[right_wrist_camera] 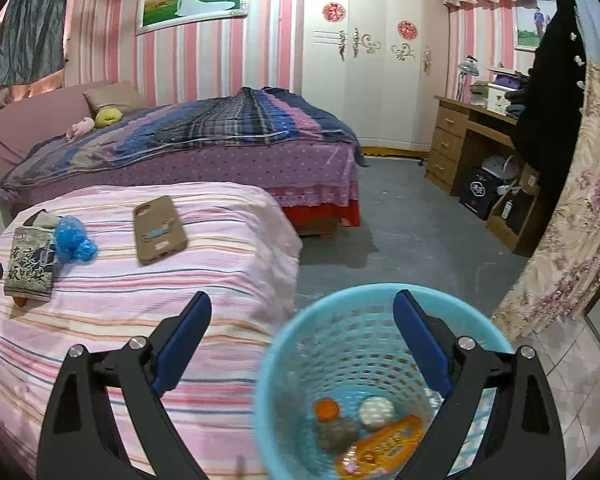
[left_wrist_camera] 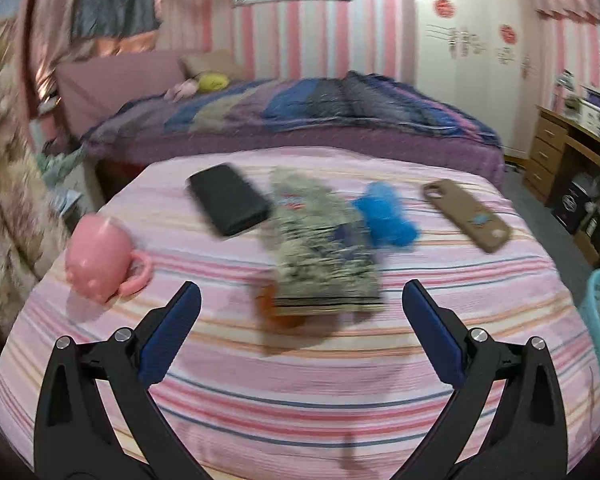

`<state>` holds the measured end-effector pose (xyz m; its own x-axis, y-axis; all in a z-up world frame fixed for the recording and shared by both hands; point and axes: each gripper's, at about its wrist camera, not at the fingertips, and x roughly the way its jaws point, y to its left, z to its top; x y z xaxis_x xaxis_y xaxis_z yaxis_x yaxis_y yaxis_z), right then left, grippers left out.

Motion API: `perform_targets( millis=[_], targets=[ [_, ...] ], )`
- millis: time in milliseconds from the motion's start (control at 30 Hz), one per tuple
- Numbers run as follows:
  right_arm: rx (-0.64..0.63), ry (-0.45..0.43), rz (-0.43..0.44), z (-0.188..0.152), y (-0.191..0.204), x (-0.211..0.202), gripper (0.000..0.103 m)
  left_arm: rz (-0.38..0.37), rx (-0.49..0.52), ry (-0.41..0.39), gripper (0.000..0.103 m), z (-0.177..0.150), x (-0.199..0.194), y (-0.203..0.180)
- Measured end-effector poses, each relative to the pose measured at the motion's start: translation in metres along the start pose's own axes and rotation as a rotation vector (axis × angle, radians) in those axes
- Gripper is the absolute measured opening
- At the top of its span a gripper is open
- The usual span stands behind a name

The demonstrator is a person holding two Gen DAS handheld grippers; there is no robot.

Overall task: Collect trash
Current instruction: 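Move both open tools back over the bed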

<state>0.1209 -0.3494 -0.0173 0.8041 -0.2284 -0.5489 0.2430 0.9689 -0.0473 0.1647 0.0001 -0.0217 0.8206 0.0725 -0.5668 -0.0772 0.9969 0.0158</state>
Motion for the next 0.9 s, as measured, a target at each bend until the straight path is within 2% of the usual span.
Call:
perform_targets(
  millis=[133,333,467,633,833,900],
  targets=[
    [-0.042,0.009,0.011,0.000,0.024,0.005,0.090,0.041,-0.024,-0.027,0.097,0.002,0.003,0.033],
    [-0.101,0.014,0.086,-0.003,0.063,0.000,0.090,0.059,-0.050,0.014,0.097,0.000,0.021,0.071],
    [-0.137,0.009,0.096,-0.006,0.082,-0.003,0.090,0.077,-0.042,0.002,0.097,0.002,0.025,0.094],
    [-0.205,0.008,0.106,-0.006,0.127,-0.003,0.091,0.087,-0.079,0.010,0.097,0.007,0.031,0.120],
    [-0.219,0.003,0.188,-0.003,0.187,0.000,0.091,0.144,-0.107,-0.028,0.097,0.014,0.031,0.144],
    [-0.218,0.007,0.198,-0.003,0.192,0.003,0.091,0.157,-0.122,-0.054,0.097,0.015,0.029,0.147]
  ],
)
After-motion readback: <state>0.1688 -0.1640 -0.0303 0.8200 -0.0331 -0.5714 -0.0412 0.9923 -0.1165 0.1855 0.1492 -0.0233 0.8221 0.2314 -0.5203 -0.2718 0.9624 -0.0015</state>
